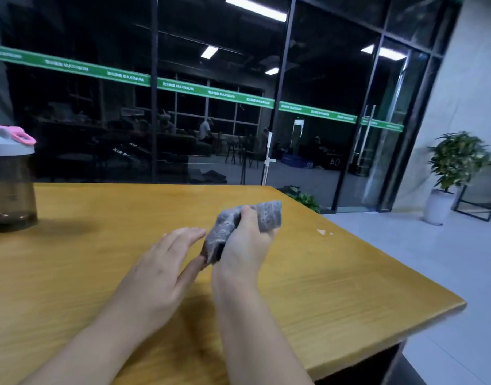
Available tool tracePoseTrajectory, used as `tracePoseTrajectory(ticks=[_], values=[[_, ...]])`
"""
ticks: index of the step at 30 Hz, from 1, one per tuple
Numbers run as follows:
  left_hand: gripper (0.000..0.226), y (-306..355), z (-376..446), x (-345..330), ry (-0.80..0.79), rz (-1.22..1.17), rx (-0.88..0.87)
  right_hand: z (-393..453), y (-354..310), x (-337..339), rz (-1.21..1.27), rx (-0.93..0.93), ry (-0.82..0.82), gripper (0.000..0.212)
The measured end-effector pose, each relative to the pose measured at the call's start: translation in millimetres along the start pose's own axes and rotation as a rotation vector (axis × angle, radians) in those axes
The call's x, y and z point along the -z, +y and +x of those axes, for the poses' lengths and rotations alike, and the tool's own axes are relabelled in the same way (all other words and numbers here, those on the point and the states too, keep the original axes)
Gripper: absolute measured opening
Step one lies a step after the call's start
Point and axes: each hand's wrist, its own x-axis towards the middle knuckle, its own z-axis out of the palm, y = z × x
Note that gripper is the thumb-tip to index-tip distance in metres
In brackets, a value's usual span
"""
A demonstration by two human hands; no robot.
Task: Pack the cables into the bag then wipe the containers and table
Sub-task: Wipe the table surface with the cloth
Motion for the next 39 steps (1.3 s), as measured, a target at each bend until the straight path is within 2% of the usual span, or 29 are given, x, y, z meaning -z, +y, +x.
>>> tracePoseTrajectory(ticks=[2,4,6,9,11,13,16,20,23,24,26,28,30,31,34,36,38,39], values=[[0.074,2.2,0.3,-2.2,-0.11,0.078,0.008,-0.4,-32.0,16.4,-0.041,0.102,-0.02,0.021],[0.088,3.9,-2.1,-4.4,-0.181,0.101,0.009,11.8,-55.0,40.4,-0.164,0.235,0.028,0.021],[0.097,8.4,-2.3,-5.9,-0.187,0.124,-0.003,22.1,-73.1,65.5,-0.288,0.337,0.099,0.024],[0.098,9.9,-2.8,-8.1,-0.232,0.146,-0.002,35.4,-98.9,94.7,-0.414,0.427,0.224,0.024],[0.088,7.6,-2.6,-11.7,-0.244,0.172,-0.023,41.4,-113.1,110.4,-0.431,0.468,0.279,0.02],[0.07,2.3,-3.3,-14.5,-0.234,0.209,-0.046,48.3,-121.0,122.4,-0.43,0.427,0.338,0.011],[0.053,0.9,-4.4,-16.9,-0.216,0.24,-0.058,54.5,-118.5,131.0,-0.292,0.181,0.375,0.04],[0.051,6.1,-4.1,-15.2,-0.233,0.214,-0.079,50.9,-108.6,128.6,0.169,-0.167,0.267,0.054],[0.059,6.9,-4.6,-13.3,-0.255,0.205,-0.078,46.6,-109.7,127.8,0.332,-0.301,0.145,0.07],[0.067,5.9,-4.7,-13.4,-0.232,0.184,-0.062,45.8,-112.0,127.3,0.322,-0.308,0.141,0.066],[0.082,2.6,-4.6,-14.0,-0.222,0.157,-0.024,45.7,-115.9,127.5,0.248,-0.279,0.163,0.042],[0.088,1.6,-4.3,-14.9,-0.235,0.159,-0.022,48.0,-118.2,128.4,0.146,-0.235,0.2,0.017],[0.093,3.1,-4.3,-14.4,-0.248,0.162,-0.006,51.5,-118.6,133.2,0.088,-0.209,0.242,0.006],[0.095,4.2,-4.1,-13.6,-0.253,0.16,0.003,53.1,-119.0,135.9,0.103,-0.203,0.242,0.006],[0.099,6.2,-4.6,-11.5,-0.267,0.167,0.025,48.5,-121.2,138.0,0.249,-0.166,0.177,0.024],[0.102,6.7,-4.6,-10.1,-0.273,0.169,0.034,41.5,-121.3,136.6,0.217,-0.093,0.119,0.027],[0.103,8.3,-4.6,-8.2,-0.275,0.177,0.047,35.9,-119.9,134.8,-0.076,0.095,0.099,0.018],[0.101,10.2,-4.7,-6.6,-0.273,0.173,0.06,32.2,-119.9,133.7,-0.368,0.229,0.084,0.016]])
